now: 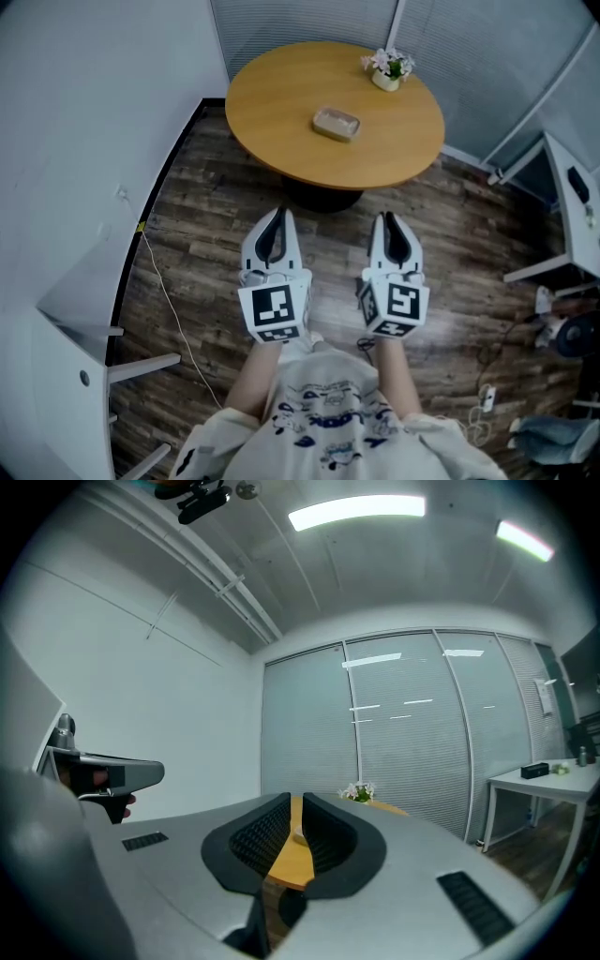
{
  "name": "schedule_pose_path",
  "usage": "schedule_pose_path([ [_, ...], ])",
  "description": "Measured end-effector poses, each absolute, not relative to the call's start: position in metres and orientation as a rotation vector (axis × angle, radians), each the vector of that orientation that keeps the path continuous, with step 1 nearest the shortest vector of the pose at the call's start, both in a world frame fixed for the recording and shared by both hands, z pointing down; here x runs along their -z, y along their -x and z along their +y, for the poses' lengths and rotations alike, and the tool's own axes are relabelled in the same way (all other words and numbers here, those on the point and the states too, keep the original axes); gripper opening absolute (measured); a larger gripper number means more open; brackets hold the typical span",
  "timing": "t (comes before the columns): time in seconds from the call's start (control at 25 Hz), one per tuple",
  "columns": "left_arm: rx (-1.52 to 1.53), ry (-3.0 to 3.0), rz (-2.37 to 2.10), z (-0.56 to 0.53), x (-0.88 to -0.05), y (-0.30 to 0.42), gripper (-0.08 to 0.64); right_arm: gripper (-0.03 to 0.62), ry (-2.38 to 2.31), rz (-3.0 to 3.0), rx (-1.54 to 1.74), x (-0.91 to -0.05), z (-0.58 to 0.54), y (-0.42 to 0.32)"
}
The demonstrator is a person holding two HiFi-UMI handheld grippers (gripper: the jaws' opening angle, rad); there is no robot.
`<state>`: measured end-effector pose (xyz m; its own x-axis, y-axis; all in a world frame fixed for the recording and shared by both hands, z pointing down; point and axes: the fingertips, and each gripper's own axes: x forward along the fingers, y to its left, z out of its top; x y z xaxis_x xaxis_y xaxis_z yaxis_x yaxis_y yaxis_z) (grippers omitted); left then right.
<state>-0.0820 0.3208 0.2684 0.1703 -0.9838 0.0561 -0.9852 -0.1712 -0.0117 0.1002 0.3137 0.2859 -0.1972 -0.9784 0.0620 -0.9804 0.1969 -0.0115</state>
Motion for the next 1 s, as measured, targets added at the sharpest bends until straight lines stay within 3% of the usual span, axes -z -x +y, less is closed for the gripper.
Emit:
schedule_pose_path([
  [1.0, -0.153, -2.408, -1.858, 0.044, -0.302, 0.096, 0.005, 0.023, -2.044, -2.292, -0.196, -0.317, 0.061, -0.097],
])
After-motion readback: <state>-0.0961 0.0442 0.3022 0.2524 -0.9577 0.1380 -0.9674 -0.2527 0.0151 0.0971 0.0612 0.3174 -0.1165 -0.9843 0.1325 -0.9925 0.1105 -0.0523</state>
